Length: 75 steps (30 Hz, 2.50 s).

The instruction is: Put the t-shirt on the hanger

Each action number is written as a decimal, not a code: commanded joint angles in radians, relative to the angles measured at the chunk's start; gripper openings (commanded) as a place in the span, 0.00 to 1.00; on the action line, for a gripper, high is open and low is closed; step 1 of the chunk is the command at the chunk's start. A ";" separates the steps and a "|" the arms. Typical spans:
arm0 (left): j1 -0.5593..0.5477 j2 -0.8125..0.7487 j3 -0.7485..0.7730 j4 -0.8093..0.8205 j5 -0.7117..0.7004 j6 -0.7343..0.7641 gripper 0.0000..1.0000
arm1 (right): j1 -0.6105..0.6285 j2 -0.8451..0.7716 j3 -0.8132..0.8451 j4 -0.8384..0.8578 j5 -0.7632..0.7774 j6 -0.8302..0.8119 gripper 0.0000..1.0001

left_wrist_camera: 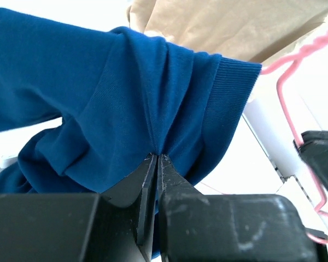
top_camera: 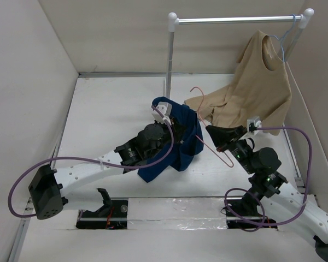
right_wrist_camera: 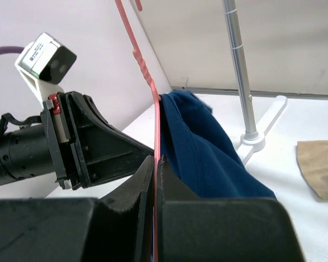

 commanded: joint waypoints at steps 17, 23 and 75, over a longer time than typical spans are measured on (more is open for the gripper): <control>-0.013 -0.167 -0.013 0.059 -0.003 -0.100 0.41 | 0.009 0.033 -0.007 0.190 0.017 0.010 0.00; -0.004 -0.201 -0.061 0.117 -0.172 -0.269 0.46 | 0.009 0.014 -0.018 0.192 0.021 0.015 0.00; 0.186 0.143 -0.050 0.551 0.210 -0.554 0.00 | 0.009 0.155 -0.142 0.404 -0.018 0.084 0.00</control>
